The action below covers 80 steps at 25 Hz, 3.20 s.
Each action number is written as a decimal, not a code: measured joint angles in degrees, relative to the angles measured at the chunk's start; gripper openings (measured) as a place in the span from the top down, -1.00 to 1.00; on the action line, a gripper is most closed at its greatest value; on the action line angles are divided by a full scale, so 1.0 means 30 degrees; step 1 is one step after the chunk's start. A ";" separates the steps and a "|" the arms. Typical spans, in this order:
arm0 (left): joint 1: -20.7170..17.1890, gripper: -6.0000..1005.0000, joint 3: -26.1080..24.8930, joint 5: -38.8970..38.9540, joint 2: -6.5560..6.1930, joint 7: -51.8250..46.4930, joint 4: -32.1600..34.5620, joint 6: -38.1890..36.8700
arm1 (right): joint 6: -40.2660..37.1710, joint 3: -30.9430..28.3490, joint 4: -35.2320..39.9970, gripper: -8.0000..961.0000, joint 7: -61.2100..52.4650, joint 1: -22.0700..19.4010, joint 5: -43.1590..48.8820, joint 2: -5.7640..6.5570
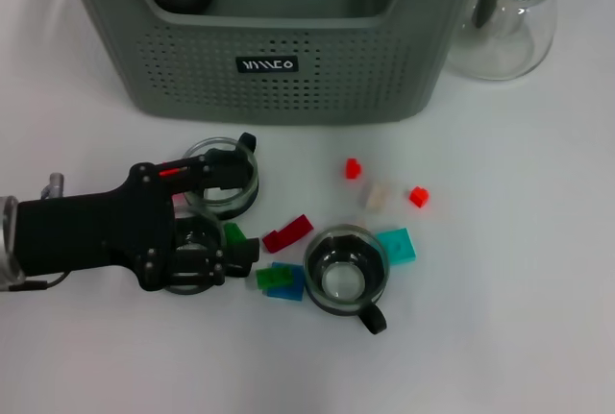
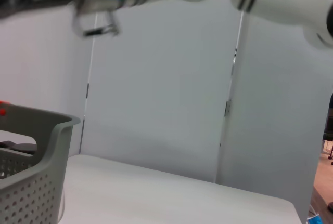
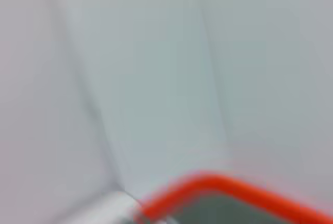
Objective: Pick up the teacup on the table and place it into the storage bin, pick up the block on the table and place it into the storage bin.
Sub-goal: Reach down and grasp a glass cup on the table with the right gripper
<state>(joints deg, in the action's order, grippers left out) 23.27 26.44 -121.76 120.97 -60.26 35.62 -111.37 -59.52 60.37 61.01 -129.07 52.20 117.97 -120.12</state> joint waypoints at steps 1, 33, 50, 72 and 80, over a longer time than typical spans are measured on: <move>0.0002 -0.61 0.0005 -0.0001 0.0003 -0.0001 -0.0015 0.0021 | -0.0806 0.0167 0.0974 0.04 0.1220 -0.1041 -0.2109 0.0072; -0.1822 -0.61 -0.2851 -0.1516 -0.0274 -0.1202 0.2374 -0.0308 | -1.7072 0.8643 1.0102 0.04 0.1892 -0.4576 0.4315 -0.0055; -0.1702 -0.61 -0.2794 -0.1402 -0.0246 -0.0649 0.1501 0.0047 | -0.9866 1.4021 0.3781 0.04 0.2572 -0.3125 0.4482 -0.0169; -0.1485 -0.61 -0.2797 -0.1337 -0.0213 -0.0597 0.1214 0.0005 | -0.6518 1.5527 0.0546 0.06 0.2761 -0.2965 0.3171 -0.0251; -0.1348 -0.61 -0.2777 -0.1335 -0.0216 -0.0596 0.1159 -0.0019 | -0.6668 1.5334 0.0499 0.45 0.2604 -0.3015 0.3135 -0.0184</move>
<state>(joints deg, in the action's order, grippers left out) 19.22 18.11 -125.77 120.32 -62.05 39.09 -111.43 -79.53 106.37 62.51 -121.26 43.15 127.37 -120.67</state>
